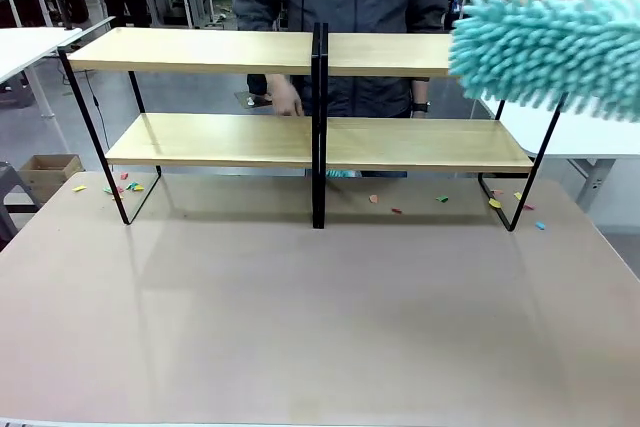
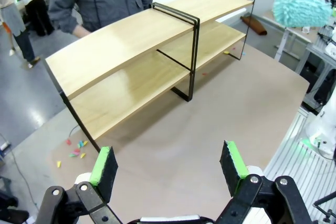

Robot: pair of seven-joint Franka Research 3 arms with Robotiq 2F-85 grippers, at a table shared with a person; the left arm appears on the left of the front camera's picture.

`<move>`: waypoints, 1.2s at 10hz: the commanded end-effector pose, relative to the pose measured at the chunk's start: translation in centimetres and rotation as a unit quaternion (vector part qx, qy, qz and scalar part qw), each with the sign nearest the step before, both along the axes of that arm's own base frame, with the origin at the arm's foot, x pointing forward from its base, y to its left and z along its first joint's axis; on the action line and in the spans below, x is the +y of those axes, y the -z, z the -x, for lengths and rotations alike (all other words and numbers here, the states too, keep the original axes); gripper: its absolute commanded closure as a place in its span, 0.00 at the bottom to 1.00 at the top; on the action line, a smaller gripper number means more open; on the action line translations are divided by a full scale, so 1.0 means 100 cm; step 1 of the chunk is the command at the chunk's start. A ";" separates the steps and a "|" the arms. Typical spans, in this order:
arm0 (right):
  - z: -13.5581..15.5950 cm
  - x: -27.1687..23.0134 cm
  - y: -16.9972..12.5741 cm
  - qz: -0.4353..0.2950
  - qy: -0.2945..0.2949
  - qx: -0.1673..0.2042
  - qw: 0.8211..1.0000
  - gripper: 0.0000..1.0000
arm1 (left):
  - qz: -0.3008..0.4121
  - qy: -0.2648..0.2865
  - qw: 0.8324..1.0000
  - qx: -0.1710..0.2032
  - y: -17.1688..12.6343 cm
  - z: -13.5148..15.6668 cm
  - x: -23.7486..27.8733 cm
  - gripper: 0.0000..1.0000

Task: Clean the shelves.
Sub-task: Clean another randomly selected level of the Shelf with the Duster.

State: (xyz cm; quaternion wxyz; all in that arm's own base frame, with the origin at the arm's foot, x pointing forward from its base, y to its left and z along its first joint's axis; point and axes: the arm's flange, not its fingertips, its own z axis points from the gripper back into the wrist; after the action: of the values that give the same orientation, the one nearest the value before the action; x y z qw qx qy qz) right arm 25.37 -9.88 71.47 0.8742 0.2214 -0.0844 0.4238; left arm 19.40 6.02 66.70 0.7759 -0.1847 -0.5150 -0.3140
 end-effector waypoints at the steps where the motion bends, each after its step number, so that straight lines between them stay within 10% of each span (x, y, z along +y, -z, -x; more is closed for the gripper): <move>1: -0.038 0.040 0.005 0.042 0.068 -0.017 0.997 0.88 | -0.001 -0.006 1.000 -0.001 -0.001 0.002 0.000 0.00; 4: -0.070 0.082 0.007 0.125 0.161 -0.038 0.978 0.88 | -0.001 -0.006 1.000 -0.001 -0.001 0.002 0.000 0.00; 12: -0.029 0.054 0.000 0.179 0.368 -0.049 0.911 0.88 | -0.001 -0.006 1.000 -0.001 -0.001 0.002 0.000 0.00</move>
State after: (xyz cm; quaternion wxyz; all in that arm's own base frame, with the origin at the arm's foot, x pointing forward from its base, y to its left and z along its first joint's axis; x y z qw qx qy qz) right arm 29.26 -4.84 71.49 0.9828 0.0262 -0.1154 0.1418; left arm 19.40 6.03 66.70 0.7759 -0.1848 -0.5151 -0.3140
